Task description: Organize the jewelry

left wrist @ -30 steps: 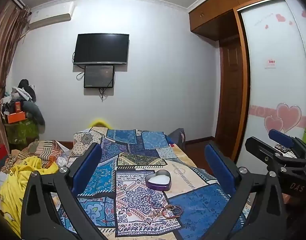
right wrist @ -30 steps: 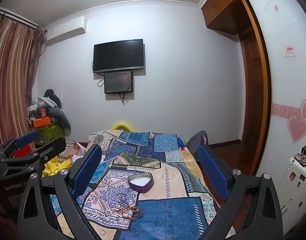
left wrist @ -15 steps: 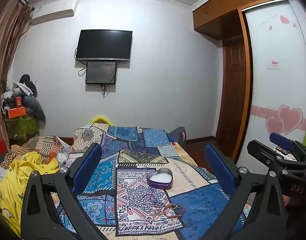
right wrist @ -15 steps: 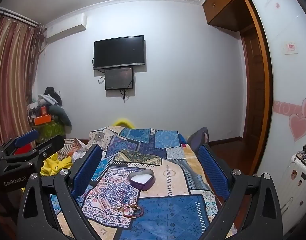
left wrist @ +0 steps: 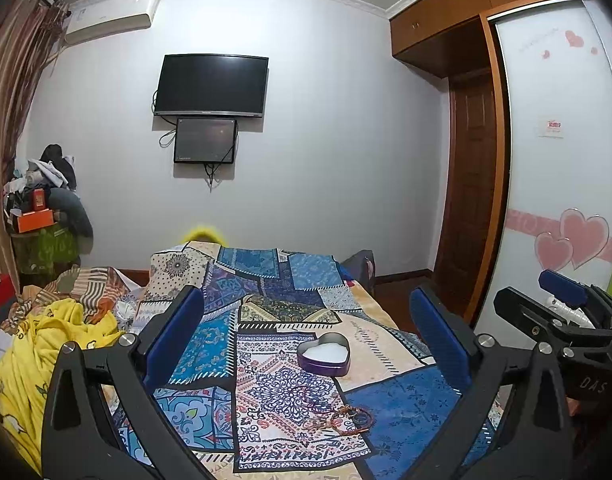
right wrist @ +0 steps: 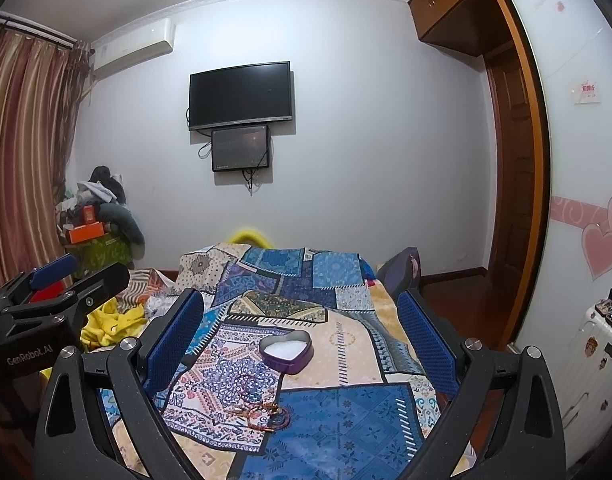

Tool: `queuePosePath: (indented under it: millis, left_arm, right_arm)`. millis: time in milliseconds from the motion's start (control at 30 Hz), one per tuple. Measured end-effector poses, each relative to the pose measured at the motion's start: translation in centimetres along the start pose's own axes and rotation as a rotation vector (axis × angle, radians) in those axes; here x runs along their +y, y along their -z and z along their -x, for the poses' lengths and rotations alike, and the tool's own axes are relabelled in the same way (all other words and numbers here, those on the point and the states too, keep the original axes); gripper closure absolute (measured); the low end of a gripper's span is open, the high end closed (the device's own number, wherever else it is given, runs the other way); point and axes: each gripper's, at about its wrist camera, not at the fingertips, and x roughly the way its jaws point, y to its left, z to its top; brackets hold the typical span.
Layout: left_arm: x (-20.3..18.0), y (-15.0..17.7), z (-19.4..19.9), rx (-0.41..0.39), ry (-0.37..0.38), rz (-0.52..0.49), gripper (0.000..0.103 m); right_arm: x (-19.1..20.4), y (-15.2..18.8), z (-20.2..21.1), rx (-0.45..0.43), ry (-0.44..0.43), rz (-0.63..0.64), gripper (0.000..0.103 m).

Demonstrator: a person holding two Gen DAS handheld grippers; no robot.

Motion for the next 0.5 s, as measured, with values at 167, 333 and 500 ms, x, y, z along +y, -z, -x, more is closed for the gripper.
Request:
queuePosePath:
  millis: [167,333,500]
  left_arm:
    - [0.29,-0.1,-0.03,0.006,0.0,0.006,0.0]
    - [0.4,-0.19,-0.07,0.007,-0.001,0.006,0.0]
    - [0.4,-0.23,-0.1,0.007,-0.002,0.006,0.0]
  right_arm:
    - [0.04,-0.06,-0.03,0.007,-0.002,-0.003,0.006]
    - [0.07,-0.04,-0.05,0.008,-0.003,-0.002,0.006]
    - [0.2,-0.04,-0.09,0.009,-0.004,-0.001,0.006]
